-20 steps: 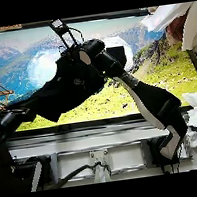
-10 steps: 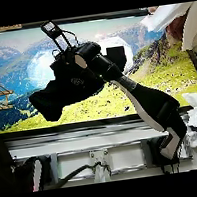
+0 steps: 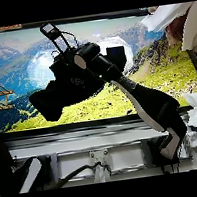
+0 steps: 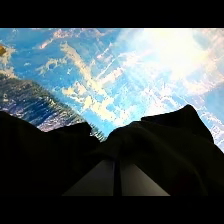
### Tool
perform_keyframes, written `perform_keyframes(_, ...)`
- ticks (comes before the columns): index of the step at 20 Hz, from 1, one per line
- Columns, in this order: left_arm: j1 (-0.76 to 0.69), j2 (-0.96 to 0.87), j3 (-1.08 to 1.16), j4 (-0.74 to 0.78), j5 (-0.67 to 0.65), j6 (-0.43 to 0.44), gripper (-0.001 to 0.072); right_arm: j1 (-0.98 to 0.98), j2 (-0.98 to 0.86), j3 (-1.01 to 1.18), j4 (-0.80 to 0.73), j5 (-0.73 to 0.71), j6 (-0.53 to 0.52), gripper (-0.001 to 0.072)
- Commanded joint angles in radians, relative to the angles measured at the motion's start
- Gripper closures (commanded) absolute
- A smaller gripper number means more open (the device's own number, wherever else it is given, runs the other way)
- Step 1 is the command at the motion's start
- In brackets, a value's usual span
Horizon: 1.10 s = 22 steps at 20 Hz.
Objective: Fold the clothes and pants, and hang the long-sleeved shirts on hangers.
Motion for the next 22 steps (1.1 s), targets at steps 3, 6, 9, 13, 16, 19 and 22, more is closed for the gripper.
perform_keyframes(3, 0.023, -0.415, 0.342, -0.126, -0.204, 0.299, 0.0344, 0.001, -0.006, -0.024, 0.001, -0.002, -0.042, 0.0694)
perform_keyframes(6, 0.036, -0.511, 0.415, -0.121, -0.206, 0.299, 0.0343, -0.001, -0.006, -0.025, -0.003, -0.001, -0.043, 0.0694)
perform_keyframes(9, 0.074, -0.541, 0.448, -0.099, -0.189, 0.298, 0.034, -0.001, -0.006, -0.031, -0.005, 0.003, -0.043, 0.0694)
perform_keyframes(13, 0.113, -0.541, 0.449, -0.092, -0.171, 0.299, 0.0335, -0.001, -0.006, -0.031, -0.004, -0.016, -0.043, 0.0694)
perform_keyframes(16, 0.116, -0.544, 0.449, -0.088, -0.124, 0.299, 0.0335, 0.0, -0.006, -0.031, -0.003, -0.018, -0.043, 0.0694)
perform_keyframes(19, 0.117, -0.559, 0.449, -0.087, -0.085, 0.299, 0.0335, 0.0, -0.006, -0.031, -0.002, -0.006, -0.043, 0.0694)
perform_keyframes(22, 0.117, -0.587, 0.449, -0.088, -0.076, 0.298, 0.0335, 0.0, -0.006, -0.031, -0.003, 0.01, -0.043, 0.0694)
